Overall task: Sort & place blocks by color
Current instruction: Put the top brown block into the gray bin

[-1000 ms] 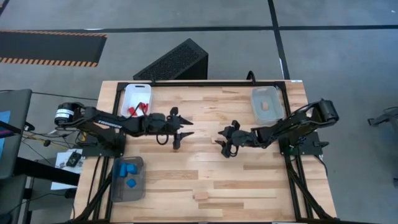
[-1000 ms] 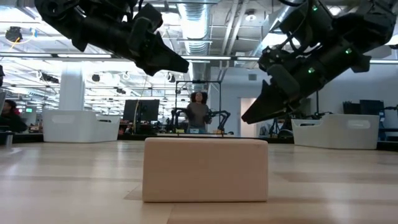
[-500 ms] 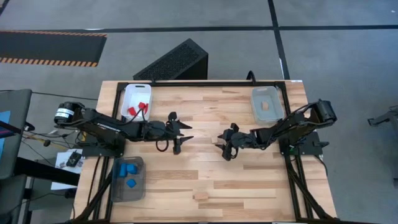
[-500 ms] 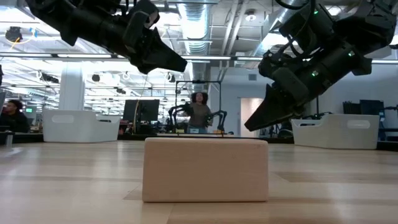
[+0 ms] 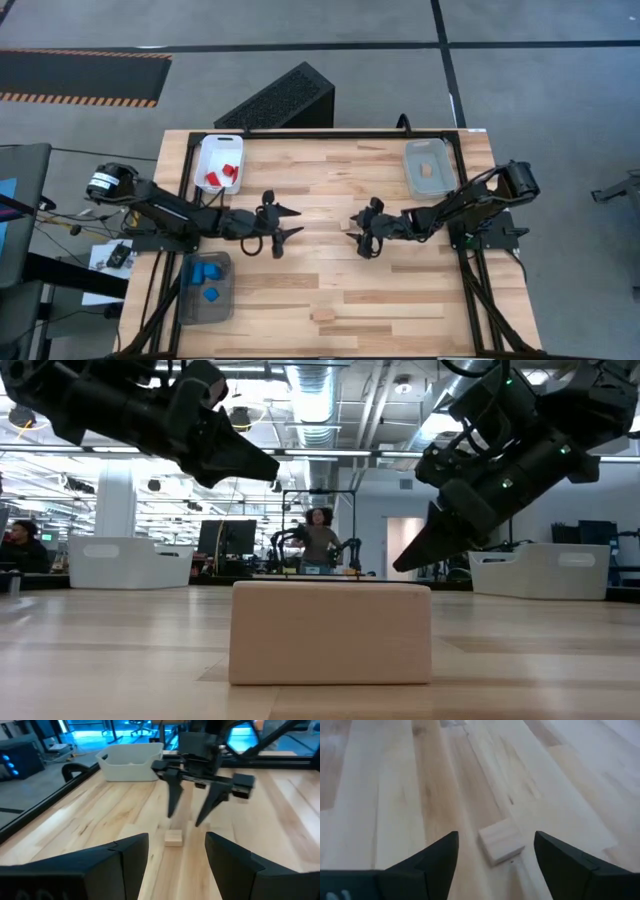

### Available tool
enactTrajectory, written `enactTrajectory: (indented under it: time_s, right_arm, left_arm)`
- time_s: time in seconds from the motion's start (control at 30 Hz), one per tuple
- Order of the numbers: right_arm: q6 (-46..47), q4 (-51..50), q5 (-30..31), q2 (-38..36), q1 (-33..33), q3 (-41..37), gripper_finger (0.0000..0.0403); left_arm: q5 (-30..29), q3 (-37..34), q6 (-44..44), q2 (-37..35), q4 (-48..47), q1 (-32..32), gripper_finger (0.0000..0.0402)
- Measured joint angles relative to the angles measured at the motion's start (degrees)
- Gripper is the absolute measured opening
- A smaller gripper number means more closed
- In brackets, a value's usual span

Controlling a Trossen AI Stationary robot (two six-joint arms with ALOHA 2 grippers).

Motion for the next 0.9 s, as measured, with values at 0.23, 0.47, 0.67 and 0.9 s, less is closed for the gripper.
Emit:
enactTrajectory:
  time_s: [0.23, 0.47, 0.67, 0.9]
  right_arm:
    - [-9.8, 0.0, -2.8, 0.0, -4.3, 0.5, 0.0309]
    - [-14.7, -4.3, -12.3, 0.0, -8.8, 3.6, 0.0317]
    - [-15.2, -5.5, -14.4, 1.8, -9.8, 3.8, 0.0317]
    - [-15.4, -5.5, -16.7, 7.1, -11.2, 6.1, 0.0317]
  left_arm:
    - [0.1, 0.0, 0.4, 0.0, 0.2, -1.6, 0.0187]
    - [0.1, 0.0, 0.5, 0.0, 0.2, -3.1, 0.0187]
    - [-1.0, 0.0, 0.9, 0.0, 0.1, -3.1, 0.0187]
    - [-1.3, 0.0, 1.5, 0.0, -0.6, -3.0, 0.0187]
